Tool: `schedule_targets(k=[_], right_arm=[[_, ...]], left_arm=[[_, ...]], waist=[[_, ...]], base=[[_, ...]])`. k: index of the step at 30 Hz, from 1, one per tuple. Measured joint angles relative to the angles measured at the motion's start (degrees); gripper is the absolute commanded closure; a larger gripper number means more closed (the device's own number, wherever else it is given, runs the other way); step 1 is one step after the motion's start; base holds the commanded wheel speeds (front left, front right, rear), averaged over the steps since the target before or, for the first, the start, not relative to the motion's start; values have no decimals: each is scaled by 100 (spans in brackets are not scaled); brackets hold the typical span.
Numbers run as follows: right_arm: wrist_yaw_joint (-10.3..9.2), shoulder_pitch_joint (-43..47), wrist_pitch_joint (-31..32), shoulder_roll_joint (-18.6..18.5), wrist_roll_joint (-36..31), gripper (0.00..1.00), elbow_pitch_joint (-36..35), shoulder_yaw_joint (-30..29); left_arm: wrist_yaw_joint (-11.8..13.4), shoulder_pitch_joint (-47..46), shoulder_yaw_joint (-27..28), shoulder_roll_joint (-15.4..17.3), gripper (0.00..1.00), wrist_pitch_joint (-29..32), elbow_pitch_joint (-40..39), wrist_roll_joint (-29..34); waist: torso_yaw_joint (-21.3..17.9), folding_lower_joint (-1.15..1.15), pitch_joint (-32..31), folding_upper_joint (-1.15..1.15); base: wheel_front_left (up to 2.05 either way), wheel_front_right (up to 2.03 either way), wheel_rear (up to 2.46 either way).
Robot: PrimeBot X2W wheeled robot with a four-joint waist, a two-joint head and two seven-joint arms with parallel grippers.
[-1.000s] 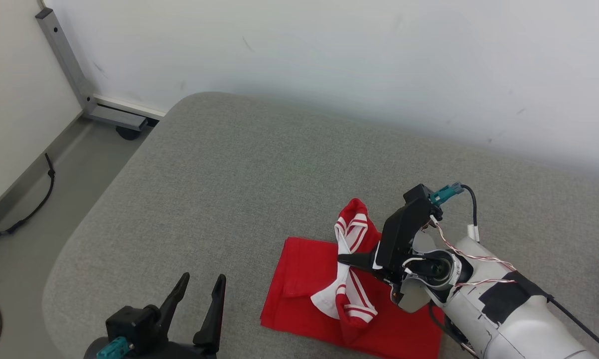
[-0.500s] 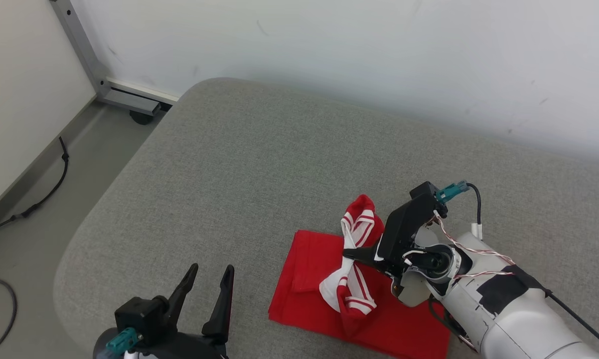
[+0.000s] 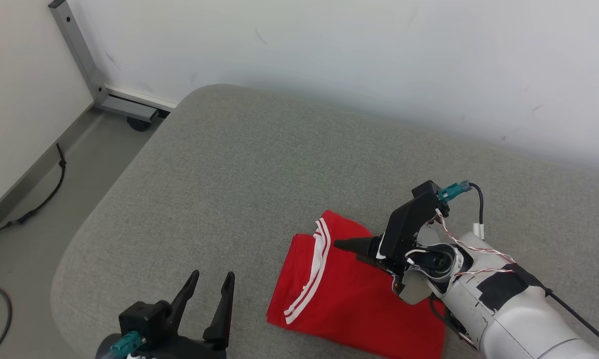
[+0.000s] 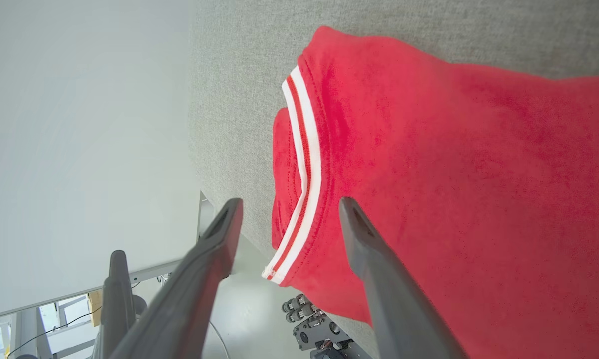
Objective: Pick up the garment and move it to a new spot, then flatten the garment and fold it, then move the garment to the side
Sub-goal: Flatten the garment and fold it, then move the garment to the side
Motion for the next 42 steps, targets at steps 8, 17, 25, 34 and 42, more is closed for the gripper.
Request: schedule_targets(k=[8, 17, 25, 34, 42], right_arm=[[461, 30, -243, -304, -393, 0, -240, 236], [627, 654, -503, -1165, -1058, 0, -583, 693], [514, 861, -400, -1301, -1025, 0, -708, 684], [296, 859, -116, -1288, -893, 0, -758, 691], [44, 865, 208, -1282, -902, 0, -760, 878]], left_arm=[[9, 135, 107, 192, 0, -65, 51, -2], [59, 425, 176, 303, 0, -116, -141, -2], [58, 443, 46, 196, 0, -108, -199, 2], [52, 319, -46, 93, 0, -89, -135, 7], [51, 282, -69, 22, 0, -80, -98, 7]], waist=[[-245, -1, -156, 0], [-798, -1, -294, 0], [-963, -1, -273, 0], [-756, 0, -235, 0], [-614, 0, -196, 0]], base=[[0, 0, 0], [0, 0, 0], [0, 0, 0], [0, 0, 0], [0, 0, 0]])
